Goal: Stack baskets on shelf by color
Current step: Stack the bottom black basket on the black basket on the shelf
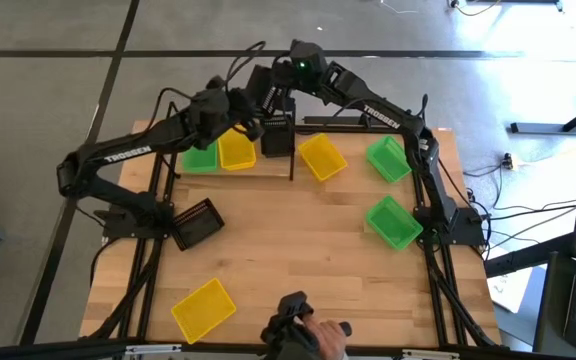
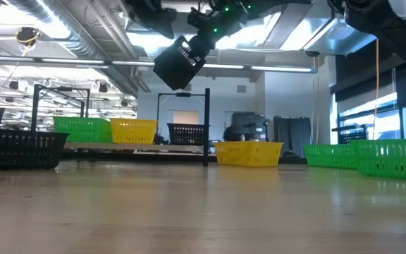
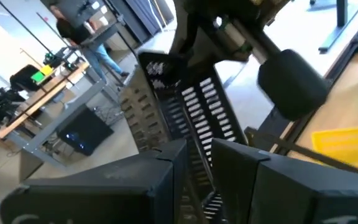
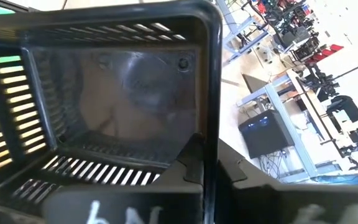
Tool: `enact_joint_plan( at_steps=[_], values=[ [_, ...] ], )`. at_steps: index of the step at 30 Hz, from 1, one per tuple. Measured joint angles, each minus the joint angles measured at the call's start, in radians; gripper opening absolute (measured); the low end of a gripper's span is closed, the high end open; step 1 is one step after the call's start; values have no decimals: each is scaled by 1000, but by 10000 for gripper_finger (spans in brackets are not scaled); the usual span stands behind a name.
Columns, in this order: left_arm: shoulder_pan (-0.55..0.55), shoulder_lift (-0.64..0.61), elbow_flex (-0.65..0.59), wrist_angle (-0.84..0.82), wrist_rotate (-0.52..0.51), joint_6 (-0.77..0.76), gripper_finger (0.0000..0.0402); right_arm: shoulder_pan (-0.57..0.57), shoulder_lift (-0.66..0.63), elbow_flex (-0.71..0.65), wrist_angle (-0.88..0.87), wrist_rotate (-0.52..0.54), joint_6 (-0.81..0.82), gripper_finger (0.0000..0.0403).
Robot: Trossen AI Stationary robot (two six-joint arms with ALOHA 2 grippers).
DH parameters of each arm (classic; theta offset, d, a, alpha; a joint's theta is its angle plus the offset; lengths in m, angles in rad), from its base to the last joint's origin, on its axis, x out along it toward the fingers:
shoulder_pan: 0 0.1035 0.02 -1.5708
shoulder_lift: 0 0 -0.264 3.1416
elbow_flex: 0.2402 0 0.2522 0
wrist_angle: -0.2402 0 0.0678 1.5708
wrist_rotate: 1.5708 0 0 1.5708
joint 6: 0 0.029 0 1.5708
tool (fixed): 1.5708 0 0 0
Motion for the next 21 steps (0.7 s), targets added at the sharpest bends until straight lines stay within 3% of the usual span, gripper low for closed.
enact_joint_plan(
  at_steps=[12,21],
  values=[
    [44,41,0,48,-76,5,70,3,0,0,-1,-1,0,0],
    [77,42,0,42,-77,5,70,6,0,0,0,1,1,0]
  ],
)
